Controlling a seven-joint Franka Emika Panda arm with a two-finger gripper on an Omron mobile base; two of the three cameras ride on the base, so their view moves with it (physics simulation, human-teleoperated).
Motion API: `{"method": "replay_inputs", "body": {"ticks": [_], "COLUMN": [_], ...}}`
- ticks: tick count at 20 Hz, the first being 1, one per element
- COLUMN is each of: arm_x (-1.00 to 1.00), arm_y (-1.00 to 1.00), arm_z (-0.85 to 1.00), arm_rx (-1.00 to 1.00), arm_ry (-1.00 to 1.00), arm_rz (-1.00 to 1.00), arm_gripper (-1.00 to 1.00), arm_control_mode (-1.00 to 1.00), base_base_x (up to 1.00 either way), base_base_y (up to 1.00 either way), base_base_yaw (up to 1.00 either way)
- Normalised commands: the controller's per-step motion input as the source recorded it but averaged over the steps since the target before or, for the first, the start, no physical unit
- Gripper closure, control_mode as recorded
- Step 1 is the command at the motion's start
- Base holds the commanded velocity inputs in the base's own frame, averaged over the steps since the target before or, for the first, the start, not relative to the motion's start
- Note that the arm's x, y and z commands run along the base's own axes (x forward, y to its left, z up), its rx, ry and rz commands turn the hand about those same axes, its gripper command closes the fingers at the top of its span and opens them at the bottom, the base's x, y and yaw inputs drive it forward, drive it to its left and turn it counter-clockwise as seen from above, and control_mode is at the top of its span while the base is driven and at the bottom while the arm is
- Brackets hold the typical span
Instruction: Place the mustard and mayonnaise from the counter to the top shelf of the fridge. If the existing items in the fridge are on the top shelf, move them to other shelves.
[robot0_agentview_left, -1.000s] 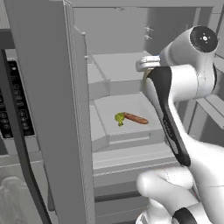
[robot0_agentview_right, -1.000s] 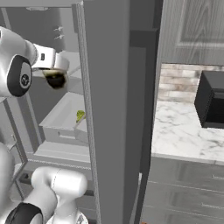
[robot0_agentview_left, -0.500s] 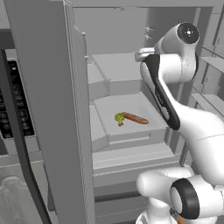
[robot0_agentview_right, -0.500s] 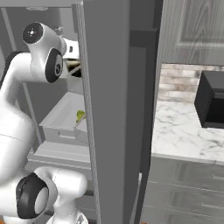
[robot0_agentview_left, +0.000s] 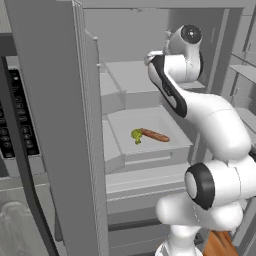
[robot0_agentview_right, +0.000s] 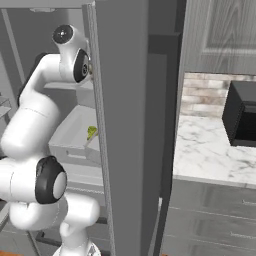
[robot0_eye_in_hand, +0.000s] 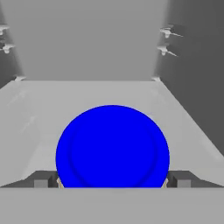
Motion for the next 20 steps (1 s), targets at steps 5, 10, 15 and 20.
{"method": "replay_inputs", "body": {"ticks": [5, 10, 15, 20], "arm_x": [0.97, 0.93, 0.25, 0.17], "arm_y": [0.00, -0.03, -0.03, 0.00], "arm_z": [-0.30, -0.24, -0.41, -0.17], "arm_rx": [-0.01, -0.01, -0.03, -0.01], "arm_ry": [0.07, 0.07, 0.01, 0.00], "arm_rz": [0.00, 0.00, 0.00, 0.00], "arm_gripper": [1.00, 1.00, 1.00, -1.00], "arm_control_mode": [-1.00, -1.00, -1.00, -1.00], "base_base_x": [0.00, 0.00, 0.00, 0.00], "base_base_y": [0.00, 0.00, 0.00, 0.00], "base_base_yaw": [0.00, 0.00, 0.00, 0.00]}}
